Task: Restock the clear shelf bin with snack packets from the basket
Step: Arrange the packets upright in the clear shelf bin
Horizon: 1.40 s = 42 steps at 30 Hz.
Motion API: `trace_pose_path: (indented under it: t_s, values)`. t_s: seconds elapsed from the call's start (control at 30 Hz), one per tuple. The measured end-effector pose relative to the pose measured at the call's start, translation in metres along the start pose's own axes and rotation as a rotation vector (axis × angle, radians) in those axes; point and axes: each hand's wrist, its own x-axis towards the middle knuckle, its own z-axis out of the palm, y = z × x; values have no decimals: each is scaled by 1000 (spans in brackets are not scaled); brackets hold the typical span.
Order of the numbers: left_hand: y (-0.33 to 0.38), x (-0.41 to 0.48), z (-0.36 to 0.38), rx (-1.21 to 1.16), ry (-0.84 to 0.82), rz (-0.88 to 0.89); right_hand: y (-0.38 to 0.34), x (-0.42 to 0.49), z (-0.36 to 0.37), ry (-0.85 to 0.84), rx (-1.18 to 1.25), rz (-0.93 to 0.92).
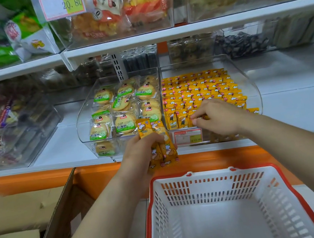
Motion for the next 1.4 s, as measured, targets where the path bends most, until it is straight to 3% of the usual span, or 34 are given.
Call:
trace_pose_path:
  t_s: [0.07, 0.13, 0.23, 0.3, 0.37, 0.7, 0.83, 0.93, 1.03, 1.13, 1.3, 1.4]
  values:
    - [-1, 1, 0, -4, 5, -3, -2, -4, -2, -4, -27, 16]
    - [-3, 1, 0, 6, -17, 11, -5, -11, -4, 119, -42, 17]
    - [-5, -1, 0, 38, -79, 43, -22, -21, -6, 272, 280, -3]
    - [-6, -1, 0, 41, -125, 62, -37, -25, -6, 187, 598, 14]
    - [-7, -2, 2, 40, -170, 83, -49, -28, -4, 78, 757, 12]
    - [-9, -4, 0, 64, -280, 130, -60, -31, -2, -54, 964, -14]
    - [-8, -2, 2, 65, -101, 150, -53, -25, -10, -13, 1160, 51]
    - [-6, 0, 1, 77, -7, 171, -44, -23, -15, 124, 1354, 159]
    - [-3, -3, 3, 28, -38, 218, -38, -25, -11, 151, 1345, 169]
    - [-4, -5, 4, 47, -44, 283, -44, -27, 0, 63, 1135, 128]
    - [-6, -4, 3, 124, 20, 283, -56, -29, 9, -97, 1144, 69]
    - [-8, -2, -2, 180, 91, 310, -53, -26, -2, 18, 1052, 60]
